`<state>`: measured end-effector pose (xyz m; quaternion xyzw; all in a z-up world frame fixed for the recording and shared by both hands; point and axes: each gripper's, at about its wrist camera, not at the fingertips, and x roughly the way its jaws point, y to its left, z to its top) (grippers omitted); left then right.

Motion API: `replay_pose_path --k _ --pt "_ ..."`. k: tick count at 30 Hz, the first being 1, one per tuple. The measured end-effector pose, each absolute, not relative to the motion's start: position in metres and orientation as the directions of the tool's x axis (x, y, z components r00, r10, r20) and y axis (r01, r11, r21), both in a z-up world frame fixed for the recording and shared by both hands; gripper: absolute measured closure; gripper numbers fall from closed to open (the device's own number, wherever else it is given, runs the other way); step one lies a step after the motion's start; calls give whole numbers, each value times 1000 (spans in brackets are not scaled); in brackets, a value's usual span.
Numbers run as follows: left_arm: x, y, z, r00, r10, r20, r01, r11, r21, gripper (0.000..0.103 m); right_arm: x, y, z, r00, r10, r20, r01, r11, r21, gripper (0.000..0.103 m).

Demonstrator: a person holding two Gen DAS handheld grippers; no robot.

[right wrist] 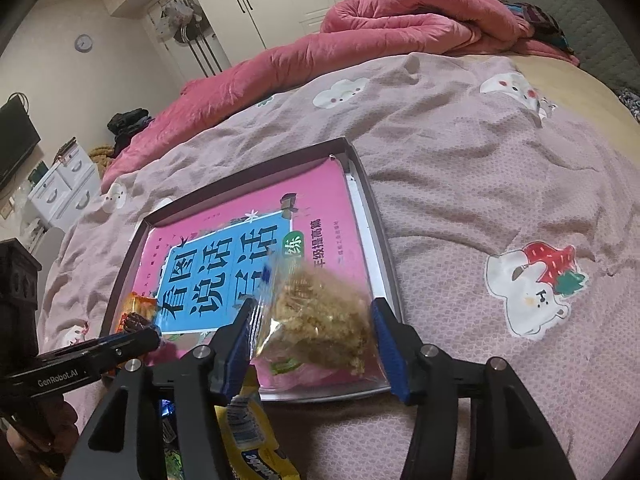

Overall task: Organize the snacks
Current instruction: 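Carry the chocolate cake and pastry bag over the tray onto the book, then open both grippers to release the snacks and pull back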

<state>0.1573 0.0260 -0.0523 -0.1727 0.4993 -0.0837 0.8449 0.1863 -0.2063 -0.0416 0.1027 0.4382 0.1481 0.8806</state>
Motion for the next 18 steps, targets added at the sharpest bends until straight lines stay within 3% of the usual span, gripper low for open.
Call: replay_pose_path --k 18 --pt "152 32 -52 481 -317 -818 -39 924 -381 66 174 -210 -28 595 356 -721 -191 933 303 47"
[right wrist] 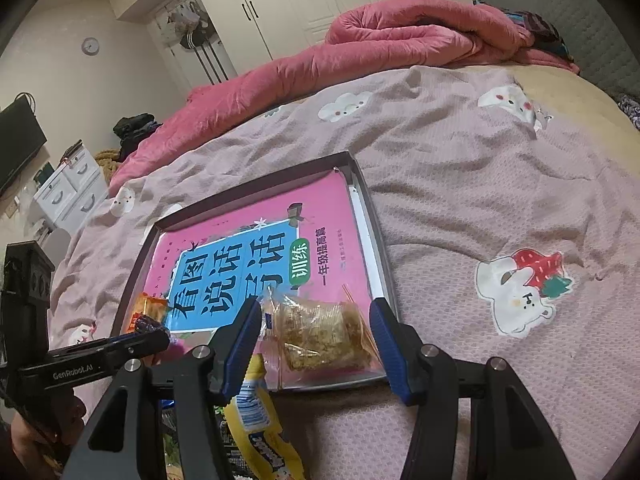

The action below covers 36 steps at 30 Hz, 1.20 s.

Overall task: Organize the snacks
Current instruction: 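Open both grippers to release the snacks and pull back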

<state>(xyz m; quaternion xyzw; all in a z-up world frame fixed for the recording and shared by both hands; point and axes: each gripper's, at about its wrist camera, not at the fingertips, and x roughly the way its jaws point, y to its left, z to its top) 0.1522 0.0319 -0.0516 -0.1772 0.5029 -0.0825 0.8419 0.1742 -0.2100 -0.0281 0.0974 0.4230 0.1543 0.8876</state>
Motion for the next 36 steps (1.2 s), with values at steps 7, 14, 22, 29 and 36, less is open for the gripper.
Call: replay_pose_path --k 7,14,22,29,36 --pt "150 36 -50 489 -334 -806 -51 911 -408 60 170 -211 -24 600 358 -716 -195 933 303 47" --pt "147 37 -49 488 -339 -804 -50 909 -414 60 165 -210 -19 604 365 -709 -206 930 303 46" --pt "139 43 -44 498 -345 -796 -62 901 -429 57 157 -211 -12 617 368 -695 -224 929 294 43" --pt "134 45 -38 509 -333 -794 -52 909 -414 44 155 -213 -9 627 367 -688 -227 930 289 41" --pt "126 46 -26 535 -300 -790 -47 923 -382 35 150 -214 -7 638 366 -678 -233 930 283 38"
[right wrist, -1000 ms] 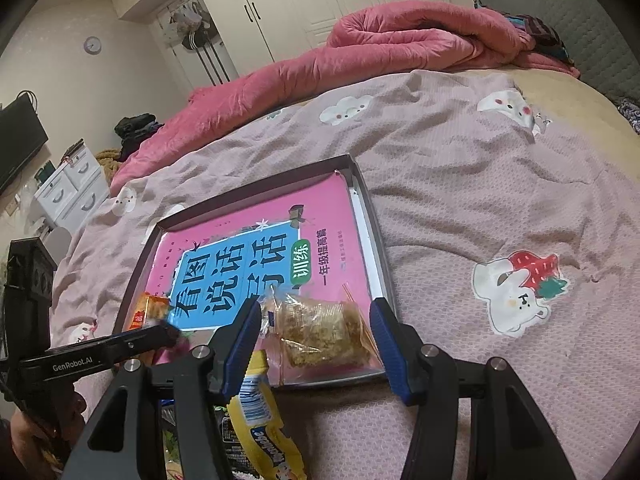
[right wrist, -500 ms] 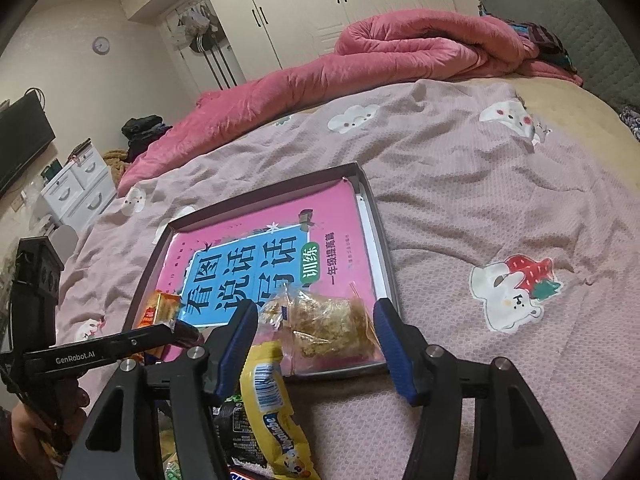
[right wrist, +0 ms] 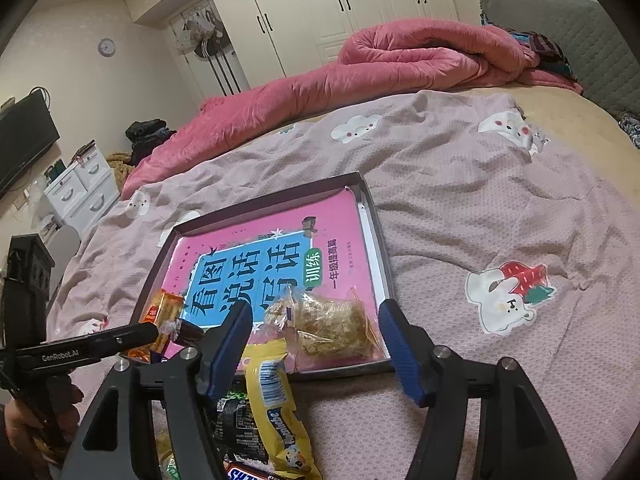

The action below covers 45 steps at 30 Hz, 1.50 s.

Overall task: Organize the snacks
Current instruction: 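Open both grippers to release the snacks and pull back, then move the left gripper over the blue packet while the right gripper approaches the yellow bar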

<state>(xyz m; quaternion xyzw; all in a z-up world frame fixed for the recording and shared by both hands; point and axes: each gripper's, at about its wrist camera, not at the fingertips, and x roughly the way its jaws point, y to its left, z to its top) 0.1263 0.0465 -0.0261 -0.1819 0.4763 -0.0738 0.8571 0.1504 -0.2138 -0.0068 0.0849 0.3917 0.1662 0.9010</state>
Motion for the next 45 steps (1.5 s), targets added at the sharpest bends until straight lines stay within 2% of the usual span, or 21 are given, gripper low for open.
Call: replay_pose_path --k 4,21,45 --pt "120 47 -18 552 -275 -787 -44 933 -357 31 147 -215 -5 643 370 -671 -236 929 286 37" --pt "98 52 3 587 -235 -775 -65 940 -334 29 126 -210 10 654 391 -648 -279 920 274 34" --pt "77 32 -3 559 -224 -798 -23 958 -285 28 98 -195 3 632 376 -677 -331 922 203 33"
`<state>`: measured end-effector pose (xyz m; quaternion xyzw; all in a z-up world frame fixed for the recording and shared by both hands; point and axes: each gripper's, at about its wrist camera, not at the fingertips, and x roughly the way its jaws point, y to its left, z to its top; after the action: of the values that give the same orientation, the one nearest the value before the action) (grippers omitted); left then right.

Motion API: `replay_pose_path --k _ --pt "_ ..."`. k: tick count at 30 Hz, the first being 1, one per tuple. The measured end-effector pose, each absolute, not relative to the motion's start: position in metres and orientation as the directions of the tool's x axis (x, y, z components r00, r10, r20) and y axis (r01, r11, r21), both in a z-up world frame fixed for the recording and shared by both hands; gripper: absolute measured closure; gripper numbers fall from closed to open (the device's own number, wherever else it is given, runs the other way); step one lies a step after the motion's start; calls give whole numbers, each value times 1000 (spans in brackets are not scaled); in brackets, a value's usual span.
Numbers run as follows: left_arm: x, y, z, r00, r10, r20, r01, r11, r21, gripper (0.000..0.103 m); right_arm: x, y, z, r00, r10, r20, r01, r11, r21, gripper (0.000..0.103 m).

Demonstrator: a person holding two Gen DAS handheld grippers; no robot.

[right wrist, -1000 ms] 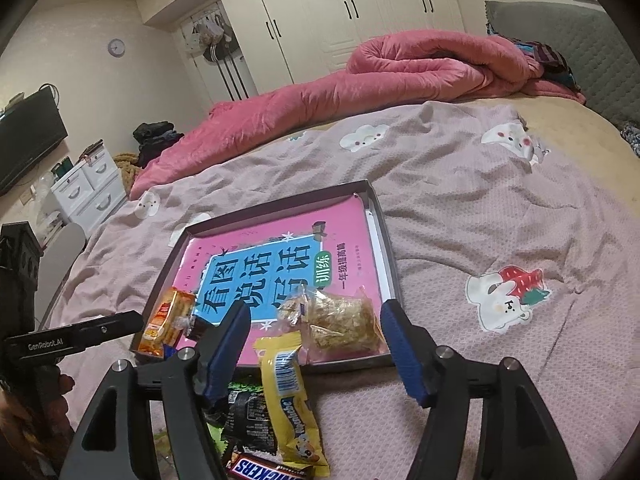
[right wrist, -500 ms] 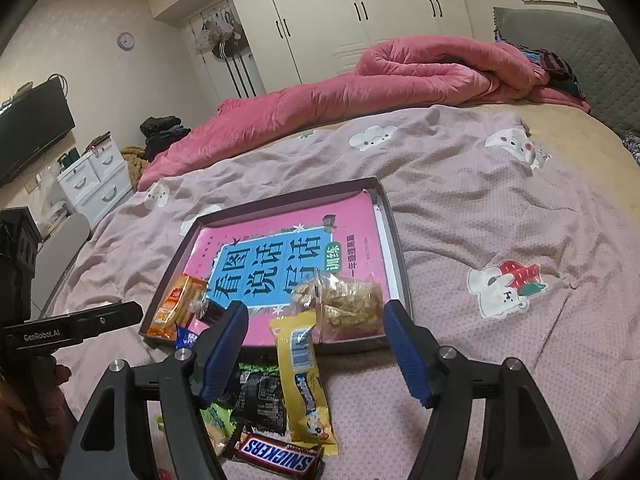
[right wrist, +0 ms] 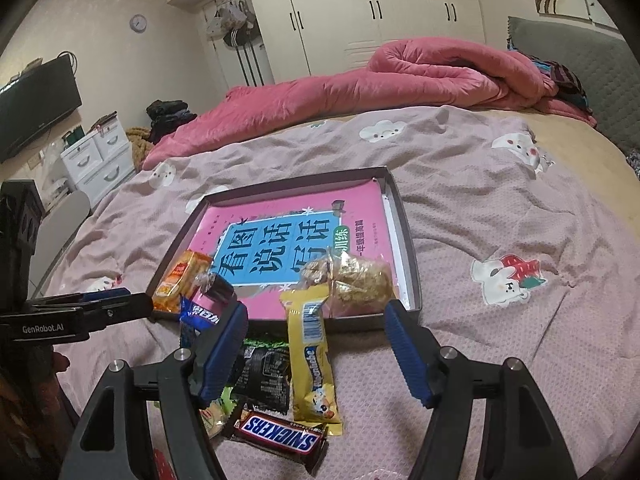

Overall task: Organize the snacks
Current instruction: 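Move the left gripper over the blue packet while the right gripper approaches the yellow bar, then close the left gripper on the blue packet while the right gripper grasps the yellow bar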

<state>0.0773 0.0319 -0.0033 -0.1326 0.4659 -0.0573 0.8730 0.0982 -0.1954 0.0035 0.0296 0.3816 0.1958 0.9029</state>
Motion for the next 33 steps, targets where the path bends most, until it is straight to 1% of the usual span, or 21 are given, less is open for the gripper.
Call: replay_pose_path --k 16,33 --pt "69 8 -14 517 -227 -826 24 968 -251 28 88 -182 -15 574 378 -726 -360 913 190 33" --pt "71 -10 -33 470 -220 -855 30 972 -233 28 90 -181 -33 538 383 -751 -371 908 197 33"
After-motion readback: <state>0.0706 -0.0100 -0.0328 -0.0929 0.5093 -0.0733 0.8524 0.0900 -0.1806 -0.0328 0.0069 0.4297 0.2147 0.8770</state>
